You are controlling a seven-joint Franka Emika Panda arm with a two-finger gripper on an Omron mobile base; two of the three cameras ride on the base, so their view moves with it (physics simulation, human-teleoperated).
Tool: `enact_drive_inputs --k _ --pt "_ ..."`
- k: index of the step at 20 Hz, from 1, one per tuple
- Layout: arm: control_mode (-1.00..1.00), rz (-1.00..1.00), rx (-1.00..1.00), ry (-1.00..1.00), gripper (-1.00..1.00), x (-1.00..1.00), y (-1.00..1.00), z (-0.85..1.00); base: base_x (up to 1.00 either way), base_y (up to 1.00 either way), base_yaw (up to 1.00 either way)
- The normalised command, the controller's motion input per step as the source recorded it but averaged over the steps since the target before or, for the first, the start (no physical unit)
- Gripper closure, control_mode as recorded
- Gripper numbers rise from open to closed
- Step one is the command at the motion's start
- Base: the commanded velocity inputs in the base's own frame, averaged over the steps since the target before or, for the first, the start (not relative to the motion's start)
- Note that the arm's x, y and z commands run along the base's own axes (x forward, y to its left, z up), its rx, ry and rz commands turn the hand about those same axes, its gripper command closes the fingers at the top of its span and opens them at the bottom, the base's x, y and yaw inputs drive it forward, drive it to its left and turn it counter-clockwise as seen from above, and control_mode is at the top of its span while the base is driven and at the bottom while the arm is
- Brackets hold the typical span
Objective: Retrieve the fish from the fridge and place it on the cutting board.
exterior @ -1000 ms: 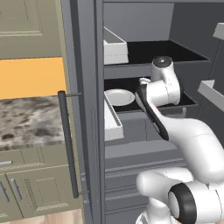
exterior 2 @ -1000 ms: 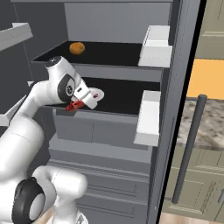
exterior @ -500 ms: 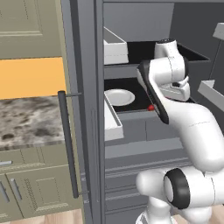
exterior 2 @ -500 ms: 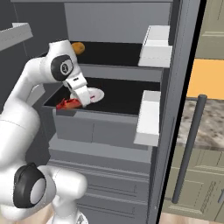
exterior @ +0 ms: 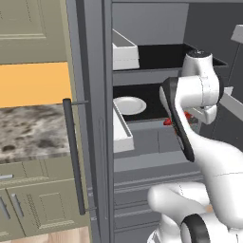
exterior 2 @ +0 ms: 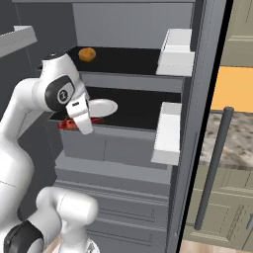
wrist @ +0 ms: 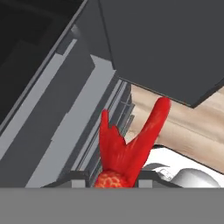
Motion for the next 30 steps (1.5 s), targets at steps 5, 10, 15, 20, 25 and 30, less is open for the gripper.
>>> enact_drive_inputs --k 5,10,15,20,25,30 --pt "-1.0 -0.19 0.11 -0.04 1.0 -0.1 -0.11 -0.38 0.0 0.0 0.0" --pt "-1.0 -0.09 0.1 -0.01 1.0 0.0 -0.14 -0.25 0.0 0.0 0.0" --pt "-1.0 0.0 0.0 0.0 1.0 0.0 0.0 -0.01 0.0 0.0 0.0" --pt "1.0 0.0 0.0 0.0 1.0 -0.14 0.0 -0.01 -0.26 0.0 -0.02" --pt "1.0 0.0 0.0 0.0 1.0 0.0 0.0 0.0 -0.62 -0.01 -0.07" --pt "1.0 0.0 0.0 0.0 1.0 0.0 0.0 0.0 -0.73 -0.22 -0.06"
